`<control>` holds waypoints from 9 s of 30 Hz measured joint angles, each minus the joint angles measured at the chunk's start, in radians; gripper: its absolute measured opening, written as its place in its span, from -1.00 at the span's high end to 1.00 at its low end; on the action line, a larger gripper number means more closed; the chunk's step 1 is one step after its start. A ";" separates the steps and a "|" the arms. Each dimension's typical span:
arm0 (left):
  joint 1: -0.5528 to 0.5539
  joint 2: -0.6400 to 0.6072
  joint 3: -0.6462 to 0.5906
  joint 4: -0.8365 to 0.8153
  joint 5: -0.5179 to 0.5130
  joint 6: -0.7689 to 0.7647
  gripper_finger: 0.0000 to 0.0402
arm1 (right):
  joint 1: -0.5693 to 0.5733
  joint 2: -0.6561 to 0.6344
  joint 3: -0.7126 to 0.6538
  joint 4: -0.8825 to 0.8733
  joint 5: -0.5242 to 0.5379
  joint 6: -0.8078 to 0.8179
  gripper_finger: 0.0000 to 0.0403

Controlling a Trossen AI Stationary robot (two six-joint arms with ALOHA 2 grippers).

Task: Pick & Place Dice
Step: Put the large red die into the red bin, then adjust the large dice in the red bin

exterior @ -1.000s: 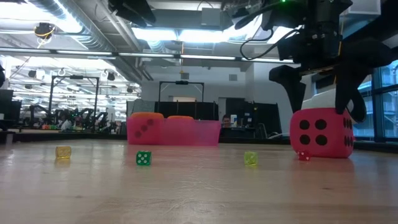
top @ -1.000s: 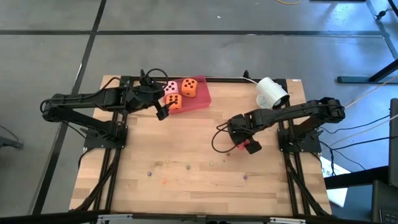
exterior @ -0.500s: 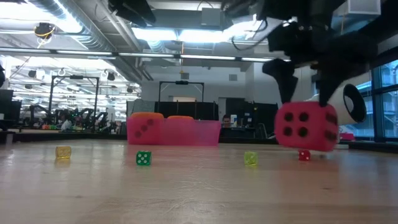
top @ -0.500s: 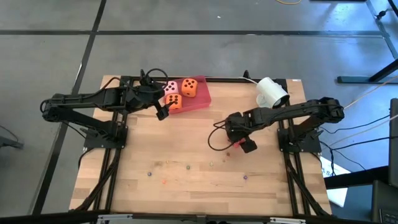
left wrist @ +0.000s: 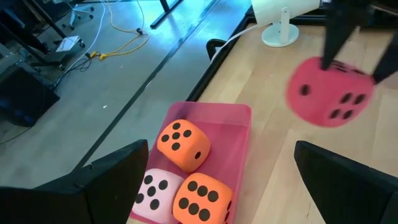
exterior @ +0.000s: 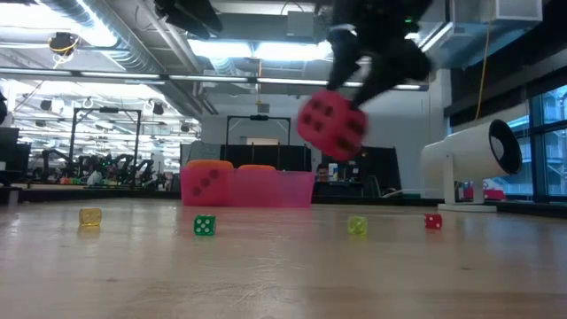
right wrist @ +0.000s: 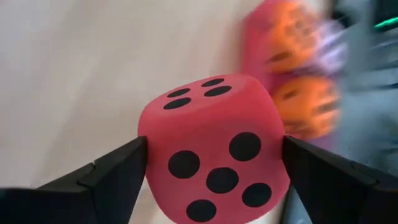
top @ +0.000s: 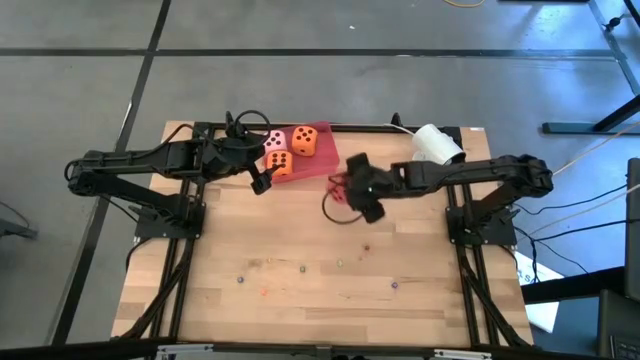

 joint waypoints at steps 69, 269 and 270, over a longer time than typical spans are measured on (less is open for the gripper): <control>0.000 0.000 0.000 -0.008 0.081 0.000 -0.99 | -0.422 0.487 0.201 0.456 -0.331 0.164 0.92; 0.465 0.860 0.370 -0.306 0.293 0.130 1.00 | -0.354 -0.247 -0.472 0.514 -0.262 0.610 0.92; 0.466 0.860 0.370 -0.313 0.292 0.129 0.99 | -0.354 -0.247 -0.472 0.514 -0.262 0.610 0.92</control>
